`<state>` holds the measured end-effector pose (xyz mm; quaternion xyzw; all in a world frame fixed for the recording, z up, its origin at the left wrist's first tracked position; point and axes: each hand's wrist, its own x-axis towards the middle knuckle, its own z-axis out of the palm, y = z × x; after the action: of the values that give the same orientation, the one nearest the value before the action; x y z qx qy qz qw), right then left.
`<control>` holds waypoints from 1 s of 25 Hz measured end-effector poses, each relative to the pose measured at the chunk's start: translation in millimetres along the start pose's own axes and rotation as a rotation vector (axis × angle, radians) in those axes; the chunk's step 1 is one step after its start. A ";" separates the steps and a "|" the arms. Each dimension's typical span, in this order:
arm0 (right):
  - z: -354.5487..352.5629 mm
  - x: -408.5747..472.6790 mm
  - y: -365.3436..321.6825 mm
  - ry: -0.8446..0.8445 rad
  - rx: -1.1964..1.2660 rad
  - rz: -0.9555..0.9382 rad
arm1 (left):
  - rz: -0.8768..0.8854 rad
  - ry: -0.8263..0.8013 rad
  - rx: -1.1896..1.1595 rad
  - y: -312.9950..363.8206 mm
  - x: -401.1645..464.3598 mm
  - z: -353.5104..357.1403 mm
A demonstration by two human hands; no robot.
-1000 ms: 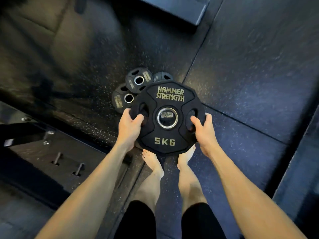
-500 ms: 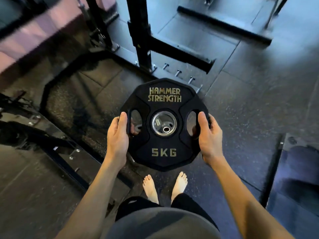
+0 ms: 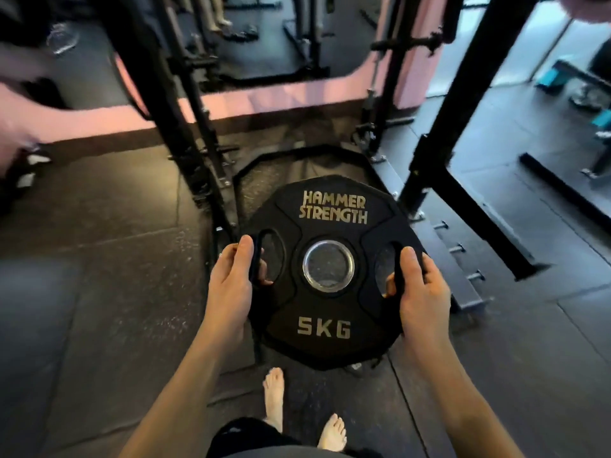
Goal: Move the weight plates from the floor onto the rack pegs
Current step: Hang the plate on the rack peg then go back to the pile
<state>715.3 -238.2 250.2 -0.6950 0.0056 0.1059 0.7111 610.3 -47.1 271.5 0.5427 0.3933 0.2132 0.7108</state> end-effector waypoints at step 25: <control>482.4 -380.0 30.2 -1.031 -0.078 -0.053 | 0.268 0.911 -0.212 34.4 -167.5 -589.6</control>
<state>271.9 185.4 295.7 -0.5784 -0.3670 0.4168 0.5974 48.0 197.6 298.9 0.3646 0.5672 0.5578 0.4840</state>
